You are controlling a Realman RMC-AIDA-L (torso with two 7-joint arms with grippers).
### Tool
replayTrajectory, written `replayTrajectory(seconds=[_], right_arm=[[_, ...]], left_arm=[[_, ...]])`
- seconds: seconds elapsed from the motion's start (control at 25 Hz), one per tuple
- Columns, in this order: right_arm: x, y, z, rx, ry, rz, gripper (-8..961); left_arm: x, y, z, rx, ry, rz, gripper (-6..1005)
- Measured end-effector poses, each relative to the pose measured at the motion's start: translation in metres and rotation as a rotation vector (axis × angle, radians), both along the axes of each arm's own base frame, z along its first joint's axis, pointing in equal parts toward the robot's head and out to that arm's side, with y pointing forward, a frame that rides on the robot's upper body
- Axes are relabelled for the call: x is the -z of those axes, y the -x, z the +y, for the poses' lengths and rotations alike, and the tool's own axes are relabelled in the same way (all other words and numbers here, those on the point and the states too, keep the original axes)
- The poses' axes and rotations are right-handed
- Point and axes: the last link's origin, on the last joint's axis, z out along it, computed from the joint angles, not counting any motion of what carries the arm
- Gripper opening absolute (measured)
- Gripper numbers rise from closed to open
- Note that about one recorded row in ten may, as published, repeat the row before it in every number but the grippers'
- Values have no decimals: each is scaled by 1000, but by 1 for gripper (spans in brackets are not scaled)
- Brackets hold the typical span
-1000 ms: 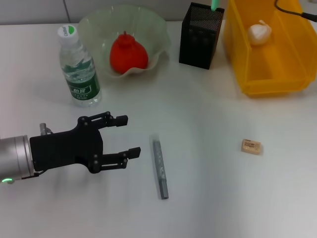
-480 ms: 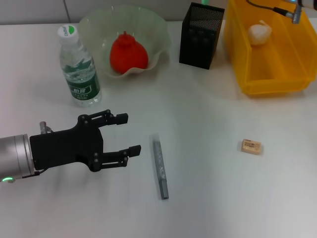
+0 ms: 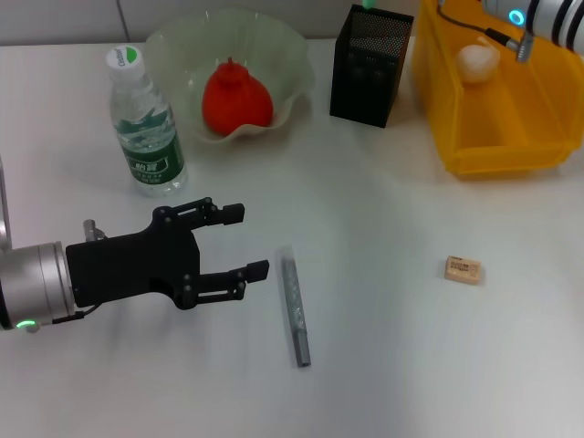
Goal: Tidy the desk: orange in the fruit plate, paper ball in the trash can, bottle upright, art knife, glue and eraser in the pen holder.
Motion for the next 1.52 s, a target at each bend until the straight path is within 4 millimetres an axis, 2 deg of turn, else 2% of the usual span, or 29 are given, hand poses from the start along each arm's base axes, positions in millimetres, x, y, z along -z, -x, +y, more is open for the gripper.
replayTrajectory(seconds=[0.44, 1.2, 1.52], right_arm=[[19, 5, 2, -5, -35, -83, 185], [24, -18, -7, 62, -17, -76, 184], [23, -22, -12, 51, -6, -55, 336]], left_arm=[[-5, 2, 4, -43, -15, -19, 802], [-7, 2, 5, -60, -25, -31, 802], [-7, 2, 5, -61, -23, -34, 802]])
